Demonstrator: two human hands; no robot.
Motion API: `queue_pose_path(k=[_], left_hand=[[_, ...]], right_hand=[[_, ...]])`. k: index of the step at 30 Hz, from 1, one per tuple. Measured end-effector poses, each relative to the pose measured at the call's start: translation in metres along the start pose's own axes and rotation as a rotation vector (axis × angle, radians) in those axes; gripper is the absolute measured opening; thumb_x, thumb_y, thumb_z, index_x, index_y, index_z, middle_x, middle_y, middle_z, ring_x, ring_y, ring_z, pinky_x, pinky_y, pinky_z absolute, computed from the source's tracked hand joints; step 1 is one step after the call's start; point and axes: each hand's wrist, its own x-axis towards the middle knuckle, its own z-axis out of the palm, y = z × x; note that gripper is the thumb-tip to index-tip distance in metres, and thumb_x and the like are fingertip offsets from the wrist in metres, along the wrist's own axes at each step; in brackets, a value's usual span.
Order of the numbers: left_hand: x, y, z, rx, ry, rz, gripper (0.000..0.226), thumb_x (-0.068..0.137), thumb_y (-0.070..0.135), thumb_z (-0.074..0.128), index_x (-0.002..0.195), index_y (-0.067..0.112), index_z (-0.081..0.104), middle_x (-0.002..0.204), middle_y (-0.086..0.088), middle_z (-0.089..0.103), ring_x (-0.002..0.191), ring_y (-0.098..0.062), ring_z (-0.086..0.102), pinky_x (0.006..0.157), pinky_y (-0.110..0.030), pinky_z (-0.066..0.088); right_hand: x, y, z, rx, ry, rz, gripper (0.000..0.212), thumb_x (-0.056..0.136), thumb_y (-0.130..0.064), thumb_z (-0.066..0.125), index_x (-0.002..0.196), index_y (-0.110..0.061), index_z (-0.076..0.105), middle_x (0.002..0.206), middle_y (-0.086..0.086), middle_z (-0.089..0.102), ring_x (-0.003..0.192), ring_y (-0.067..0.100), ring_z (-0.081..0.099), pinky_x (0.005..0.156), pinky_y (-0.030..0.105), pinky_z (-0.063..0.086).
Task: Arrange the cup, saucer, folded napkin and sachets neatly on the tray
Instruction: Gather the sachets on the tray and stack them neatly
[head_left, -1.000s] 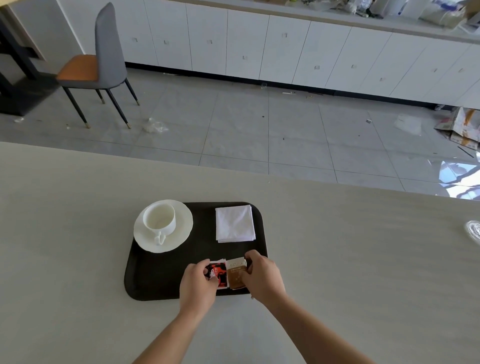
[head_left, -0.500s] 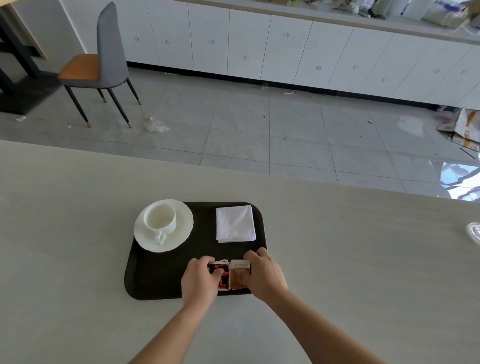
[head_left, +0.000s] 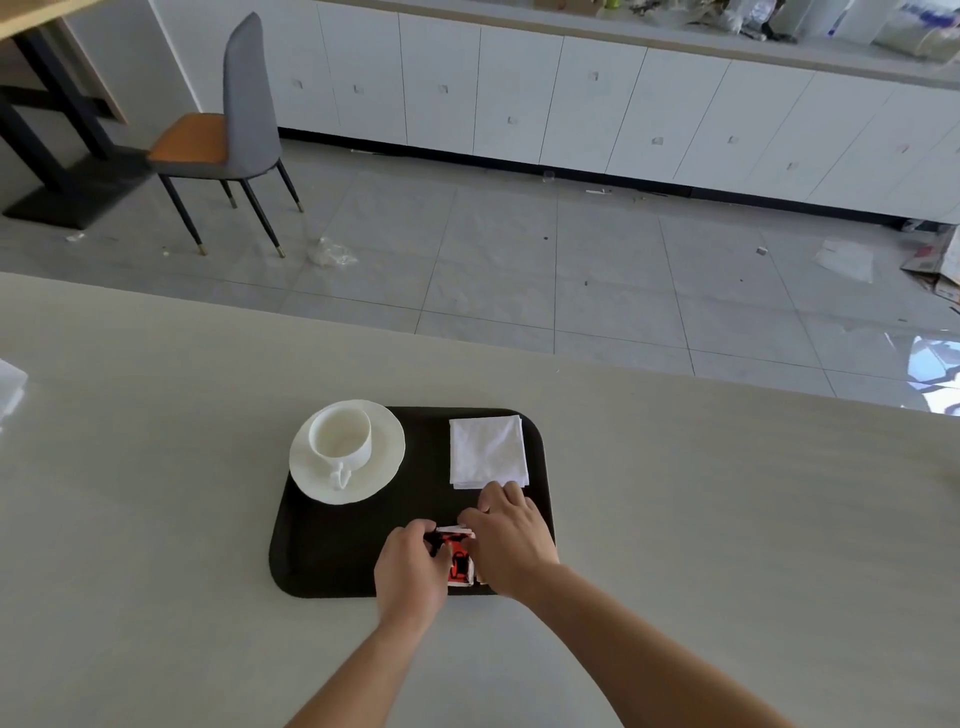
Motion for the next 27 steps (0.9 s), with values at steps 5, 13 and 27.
queue_pose_path(k=[5, 13, 27], left_hand=[[0.0, 0.001, 0.0, 0.007, -0.006, 0.004, 0.028, 0.086, 0.023, 0.069, 0.113, 0.017, 0.064, 0.094, 0.001, 0.066, 0.085, -0.013, 0.062, 0.071, -0.026, 0.05], [-0.004, 0.007, -0.001, -0.019, 0.029, 0.001, 0.025, 0.085, 0.024, 0.069, 0.109, 0.018, 0.066, 0.087, 0.004, 0.07, 0.082, -0.013, 0.064, 0.07, -0.026, 0.05], [-0.002, 0.003, -0.002, 0.022, -0.009, 0.026, 0.036, 0.083, 0.028, 0.072, 0.118, 0.02, 0.063, 0.084, 0.008, 0.057, 0.074, -0.007, 0.054, 0.06, -0.017, 0.038]], right_hand=[[-0.002, -0.001, 0.005, 0.059, 0.026, 0.092, 0.029, 0.084, -0.044, 0.067, 0.108, -0.028, 0.068, 0.112, -0.004, 0.049, 0.107, 0.021, 0.041, 0.086, 0.029, 0.041], [-0.006, -0.003, 0.007, 0.148, 0.016, 0.203, 0.039, 0.083, -0.05, 0.066, 0.118, -0.034, 0.066, 0.116, -0.009, 0.051, 0.111, 0.02, 0.04, 0.092, 0.031, 0.036], [-0.039, 0.027, -0.01, 0.313, 0.054, 0.452, 0.023, 0.088, -0.035, 0.066, 0.107, -0.022, 0.065, 0.097, -0.005, 0.065, 0.082, 0.018, 0.061, 0.065, 0.029, 0.052]])
